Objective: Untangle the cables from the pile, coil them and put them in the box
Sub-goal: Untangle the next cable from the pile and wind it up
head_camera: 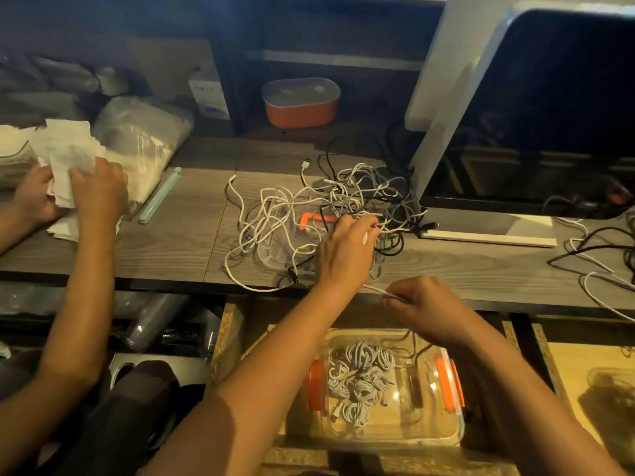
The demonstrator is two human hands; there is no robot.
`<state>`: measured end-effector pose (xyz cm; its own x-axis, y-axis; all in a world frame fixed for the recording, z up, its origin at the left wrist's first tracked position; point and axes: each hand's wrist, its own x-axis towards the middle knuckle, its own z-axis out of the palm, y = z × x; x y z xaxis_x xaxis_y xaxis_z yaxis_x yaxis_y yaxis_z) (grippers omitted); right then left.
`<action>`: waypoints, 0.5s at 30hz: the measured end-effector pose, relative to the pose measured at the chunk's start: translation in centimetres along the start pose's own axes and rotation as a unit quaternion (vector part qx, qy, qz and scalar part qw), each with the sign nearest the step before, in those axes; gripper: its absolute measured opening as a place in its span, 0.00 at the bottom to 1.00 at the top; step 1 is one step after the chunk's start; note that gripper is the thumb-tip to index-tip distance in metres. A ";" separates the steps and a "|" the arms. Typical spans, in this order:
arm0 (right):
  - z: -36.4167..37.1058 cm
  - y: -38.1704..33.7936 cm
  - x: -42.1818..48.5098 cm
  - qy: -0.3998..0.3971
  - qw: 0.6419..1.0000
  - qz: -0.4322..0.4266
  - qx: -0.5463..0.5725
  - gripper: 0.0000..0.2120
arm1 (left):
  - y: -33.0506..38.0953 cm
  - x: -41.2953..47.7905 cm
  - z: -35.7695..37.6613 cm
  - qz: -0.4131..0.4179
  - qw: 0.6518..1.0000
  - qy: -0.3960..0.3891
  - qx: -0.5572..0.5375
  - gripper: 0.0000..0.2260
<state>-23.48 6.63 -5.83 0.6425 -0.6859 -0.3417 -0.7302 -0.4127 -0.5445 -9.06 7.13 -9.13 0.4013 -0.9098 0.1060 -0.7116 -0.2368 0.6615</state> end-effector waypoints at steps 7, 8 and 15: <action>-2.3 2.4 -0.3 0.080 0.995 0.053 -0.028 0.04 | -2.1 0.0 -0.4 0.044 0.981 -0.147 0.122 0.20; -2.4 2.7 -0.3 0.093 0.993 0.060 -0.034 0.05 | -2.2 -0.1 -0.4 0.031 0.978 -0.171 0.113 0.23; -2.3 4.6 -0.2 0.174 0.976 0.088 -0.098 0.08 | -2.1 -2.1 -0.1 0.096 0.935 -0.255 0.228 0.25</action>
<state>-27.49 3.47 -6.57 0.4100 -0.9044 -0.1183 -0.8748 -0.3532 -0.3317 -8.34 9.57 -10.62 -0.0037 -0.9673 -0.2534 -0.9607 -0.0670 0.2695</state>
